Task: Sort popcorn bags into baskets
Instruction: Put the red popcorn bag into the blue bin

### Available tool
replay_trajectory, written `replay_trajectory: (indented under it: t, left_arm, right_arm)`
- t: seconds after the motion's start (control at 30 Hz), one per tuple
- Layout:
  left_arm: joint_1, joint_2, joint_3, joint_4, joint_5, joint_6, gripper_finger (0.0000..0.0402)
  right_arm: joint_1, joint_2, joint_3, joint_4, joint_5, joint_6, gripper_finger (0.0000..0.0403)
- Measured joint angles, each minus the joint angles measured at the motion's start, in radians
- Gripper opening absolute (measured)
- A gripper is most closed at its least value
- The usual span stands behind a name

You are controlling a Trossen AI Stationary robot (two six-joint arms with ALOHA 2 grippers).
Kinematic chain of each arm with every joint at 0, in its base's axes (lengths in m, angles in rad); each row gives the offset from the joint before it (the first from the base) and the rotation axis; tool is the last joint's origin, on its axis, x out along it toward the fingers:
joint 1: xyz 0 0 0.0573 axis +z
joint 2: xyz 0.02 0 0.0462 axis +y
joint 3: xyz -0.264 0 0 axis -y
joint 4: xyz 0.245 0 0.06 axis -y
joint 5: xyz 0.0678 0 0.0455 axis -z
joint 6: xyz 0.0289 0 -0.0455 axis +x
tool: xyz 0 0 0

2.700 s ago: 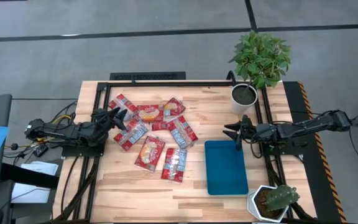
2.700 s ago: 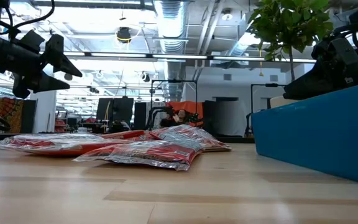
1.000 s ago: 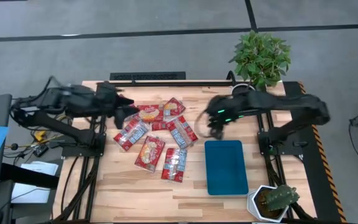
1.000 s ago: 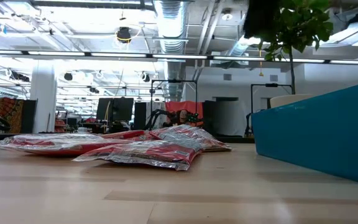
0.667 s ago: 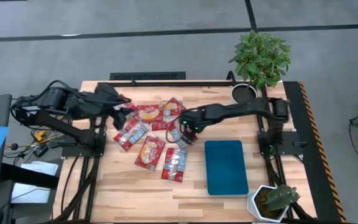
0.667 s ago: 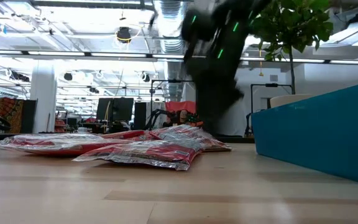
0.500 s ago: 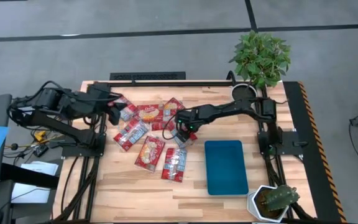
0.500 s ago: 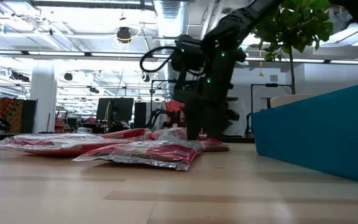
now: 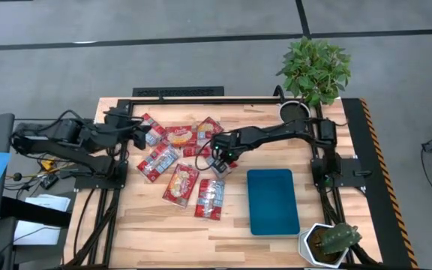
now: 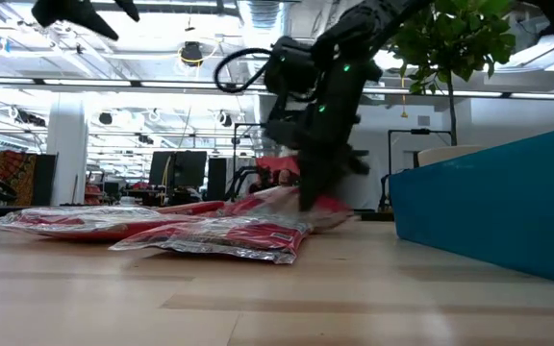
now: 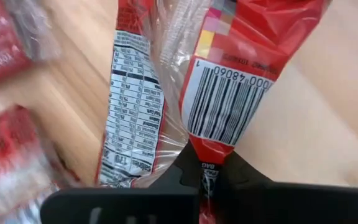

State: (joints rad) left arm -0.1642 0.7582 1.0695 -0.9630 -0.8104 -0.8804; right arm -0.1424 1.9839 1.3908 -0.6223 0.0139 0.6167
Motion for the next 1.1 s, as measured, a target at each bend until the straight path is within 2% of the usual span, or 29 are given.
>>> replay_trajectory:
  t: [0.13,0.3,0.4,0.53,0.67,0.8,0.97,1.1]
  left_arm:
    - [0.0,-0.001,-0.065,0.032,0.002,-0.031,0.025]
    - [0.0,0.009,-0.106,0.069,0.012,-0.043,0.025]
    - [0.0,0.015,-0.107,0.069,0.013,-0.049,0.025]
    - [0.0,0.023,-0.107,0.072,0.01,-0.05,0.025]
    - [0.0,0.035,-0.107,0.073,0.011,-0.052,0.025]
    - [0.0,0.053,-0.107,0.073,0.01,-0.053,0.025]
    - [0.0,0.082,-0.107,0.075,0.014,-0.051,0.025]
    - [0.0,0.103,-0.107,0.077,0.018,-0.038,0.025]
  right_arm:
    - [-0.005,-0.143,0.003,-0.046,0.015,-0.025,0.0011]
    - [0.05,-0.348,0.004,-0.227,-0.017,-0.093,0.0011]
    - [0.139,-0.47,0.004,-0.403,-0.01,-0.207,0.001]
    - [0.299,-0.545,0.004,-0.621,-0.019,-0.197,0.001]
    - [0.46,-0.544,0.004,-0.723,-0.016,-0.127,0.0022]
    - [0.572,-0.476,0.004,-0.712,-0.019,-0.094,0.0025]
    - [0.652,-0.354,0.004,-0.684,-0.064,-0.098,0.0026]
    - [0.681,-0.267,0.004,-0.679,-0.072,-0.109,0.0059]
